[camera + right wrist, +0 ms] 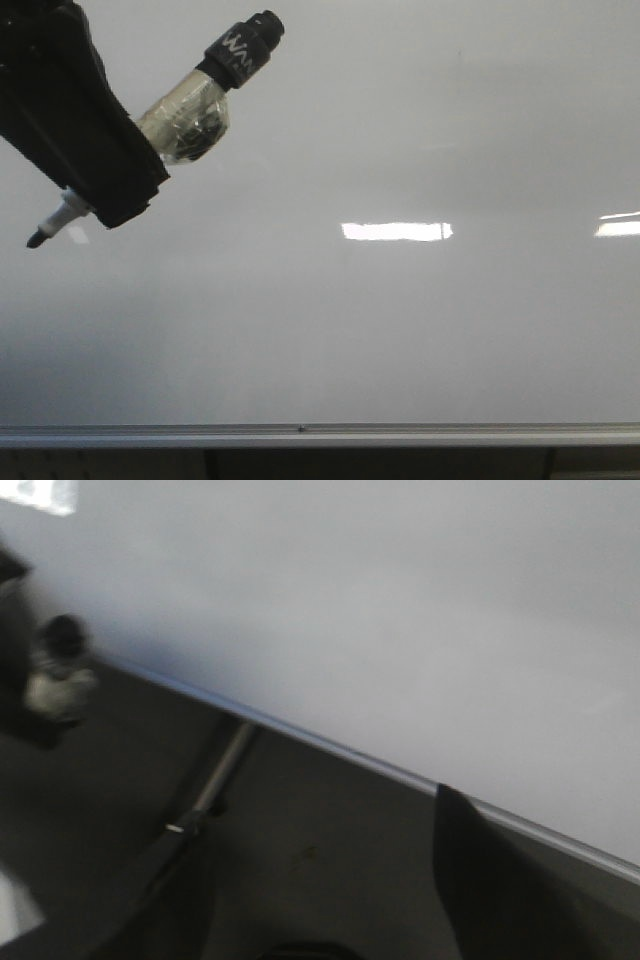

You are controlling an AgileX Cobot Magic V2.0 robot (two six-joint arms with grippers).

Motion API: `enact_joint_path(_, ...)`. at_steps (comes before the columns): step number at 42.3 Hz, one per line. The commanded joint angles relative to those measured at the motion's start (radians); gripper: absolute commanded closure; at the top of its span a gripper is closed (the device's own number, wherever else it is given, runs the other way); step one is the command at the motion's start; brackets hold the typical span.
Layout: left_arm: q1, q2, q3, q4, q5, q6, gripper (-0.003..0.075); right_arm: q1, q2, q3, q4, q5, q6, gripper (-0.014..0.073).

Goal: Write number 1 on whiteboard

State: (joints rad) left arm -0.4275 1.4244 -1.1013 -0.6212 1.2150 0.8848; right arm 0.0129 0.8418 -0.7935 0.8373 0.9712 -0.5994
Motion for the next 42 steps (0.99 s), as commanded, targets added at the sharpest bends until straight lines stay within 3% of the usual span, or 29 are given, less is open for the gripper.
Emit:
enact_joint_path(1,-0.013,-0.037,-0.032,-0.06,0.059,0.004,0.074,0.002,0.106,-0.101,0.2,0.142,-0.159,0.0097)
enact_joint_path(9,-0.089,-0.037,-0.032,-0.06,0.059,0.015,0.074,0.006,0.305,-0.22,0.305,0.366,-0.208,0.0097)
enact_joint_path(16,-0.166,-0.037,-0.032,-0.06,0.059,0.031,0.074,0.105,0.416,-0.287,0.297,0.364,-0.213,0.0097)
enact_joint_path(30,-0.178,-0.037,-0.032,-0.06,0.059,0.033,0.074,0.329,0.494,-0.308,0.294,0.363,-0.213,0.0097)
enact_joint_path(38,-0.178,-0.037,-0.032,-0.06,0.059,0.041,0.074,0.385,0.534,-0.308,0.299,0.353,-0.213,0.0099)
enact_joint_path(42,-0.178,-0.037,-0.032,-0.06,0.059,0.041,0.074,0.394,0.544,-0.308,0.307,0.351,-0.213,0.0155)
